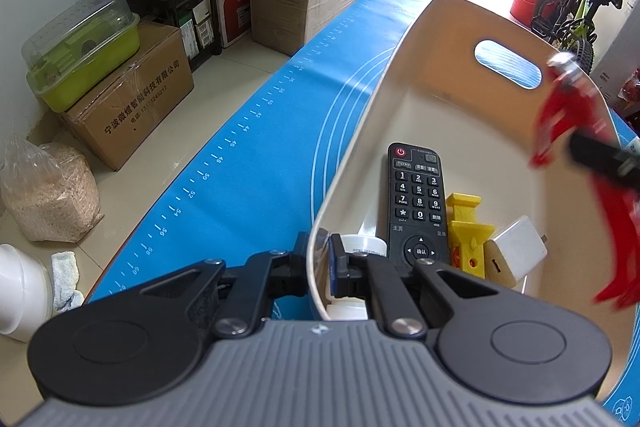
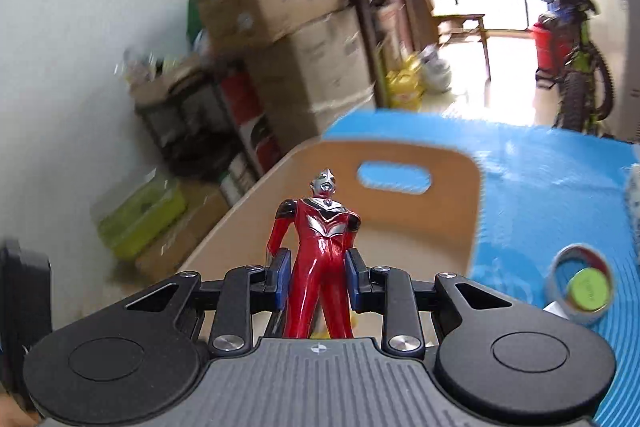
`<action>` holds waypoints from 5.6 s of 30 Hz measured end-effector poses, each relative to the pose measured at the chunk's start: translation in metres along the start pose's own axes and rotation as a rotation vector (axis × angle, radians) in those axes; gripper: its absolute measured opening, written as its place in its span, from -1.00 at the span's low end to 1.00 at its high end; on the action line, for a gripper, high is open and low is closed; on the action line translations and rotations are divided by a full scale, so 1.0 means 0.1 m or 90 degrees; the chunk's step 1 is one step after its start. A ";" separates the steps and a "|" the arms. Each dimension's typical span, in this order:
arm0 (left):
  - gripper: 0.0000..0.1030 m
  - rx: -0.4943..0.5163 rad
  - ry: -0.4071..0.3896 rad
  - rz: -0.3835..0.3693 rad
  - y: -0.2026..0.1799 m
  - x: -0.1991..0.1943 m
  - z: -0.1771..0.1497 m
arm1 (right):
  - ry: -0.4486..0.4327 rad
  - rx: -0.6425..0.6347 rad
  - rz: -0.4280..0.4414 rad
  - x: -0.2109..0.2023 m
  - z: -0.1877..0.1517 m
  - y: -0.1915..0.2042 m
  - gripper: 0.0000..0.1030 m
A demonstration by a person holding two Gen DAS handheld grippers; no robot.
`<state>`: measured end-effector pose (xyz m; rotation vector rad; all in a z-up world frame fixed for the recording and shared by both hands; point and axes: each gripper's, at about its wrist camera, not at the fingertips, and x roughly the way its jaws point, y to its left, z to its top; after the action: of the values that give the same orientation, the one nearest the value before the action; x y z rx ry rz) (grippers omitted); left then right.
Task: Organize rigid objects
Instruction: 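Lift the red figure into the basket and open the right tool, then move the right tool back and grasp the second white charger, then carry the second charger into the basket and open the right tool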
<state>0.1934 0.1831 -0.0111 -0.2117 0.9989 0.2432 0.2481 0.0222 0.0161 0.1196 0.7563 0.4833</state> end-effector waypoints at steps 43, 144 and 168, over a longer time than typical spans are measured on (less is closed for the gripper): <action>-0.78 -0.002 0.000 -0.001 0.01 0.00 0.01 | 0.046 0.025 -0.257 -0.35 -0.34 -1.45 0.86; -0.78 -0.001 0.002 0.002 0.00 0.03 -0.03 | -0.127 -0.067 -0.123 -0.32 -0.05 -0.34 0.19; -0.79 0.000 0.002 0.003 -0.02 0.02 -0.02 | 0.090 -0.250 -0.083 0.37 -0.22 0.27 0.26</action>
<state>0.1938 0.1814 -0.0137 -0.2096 1.0025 0.2468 0.2458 0.0617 -0.0152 -0.3306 0.7876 0.5110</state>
